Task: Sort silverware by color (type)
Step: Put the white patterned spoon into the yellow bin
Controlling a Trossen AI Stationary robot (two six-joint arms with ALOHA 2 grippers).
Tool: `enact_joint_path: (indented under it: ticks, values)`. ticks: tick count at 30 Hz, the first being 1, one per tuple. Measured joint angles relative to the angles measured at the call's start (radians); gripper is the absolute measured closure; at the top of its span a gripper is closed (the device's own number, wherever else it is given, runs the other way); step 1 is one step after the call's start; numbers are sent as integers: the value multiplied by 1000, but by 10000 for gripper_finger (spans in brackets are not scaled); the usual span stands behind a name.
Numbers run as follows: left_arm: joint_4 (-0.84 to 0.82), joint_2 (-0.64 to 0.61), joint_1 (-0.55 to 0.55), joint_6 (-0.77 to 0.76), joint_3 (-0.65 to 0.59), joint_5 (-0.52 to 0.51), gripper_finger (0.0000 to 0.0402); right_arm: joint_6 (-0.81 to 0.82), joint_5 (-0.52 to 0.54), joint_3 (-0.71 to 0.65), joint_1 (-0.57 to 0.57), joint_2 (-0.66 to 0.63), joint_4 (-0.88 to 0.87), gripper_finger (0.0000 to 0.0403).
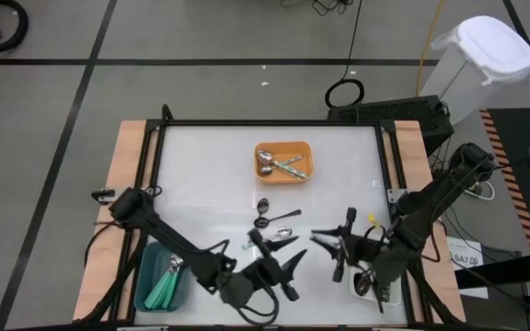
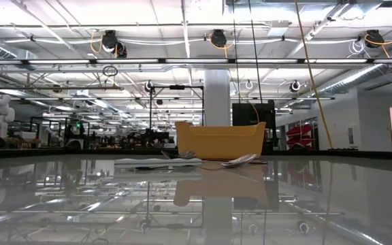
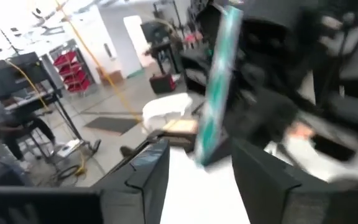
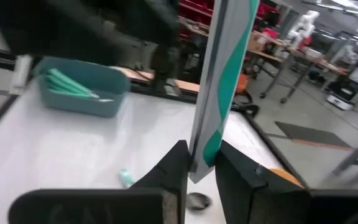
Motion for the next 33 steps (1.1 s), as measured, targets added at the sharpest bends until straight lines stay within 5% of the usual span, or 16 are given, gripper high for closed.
enact_joint_path:
  ticks: [9, 14, 22, 33]
  values:
    - [-805, -156, 20, -482, 0, 163, 228, 4, -199, 0, -213, -89, -147, 350]
    - [-1095, -157, 67, -653, -1, 209, 228, -7, -400, 0, -411, -117, -198, 350]
    - [-1358, -157, 135, -807, -1, 226, 227, 4, -719, 1, -734, -109, -293, 350]
    - [-1369, -147, 151, -846, -1, 322, 227, 47, -1001, 1, -1054, -8, -357, 350]
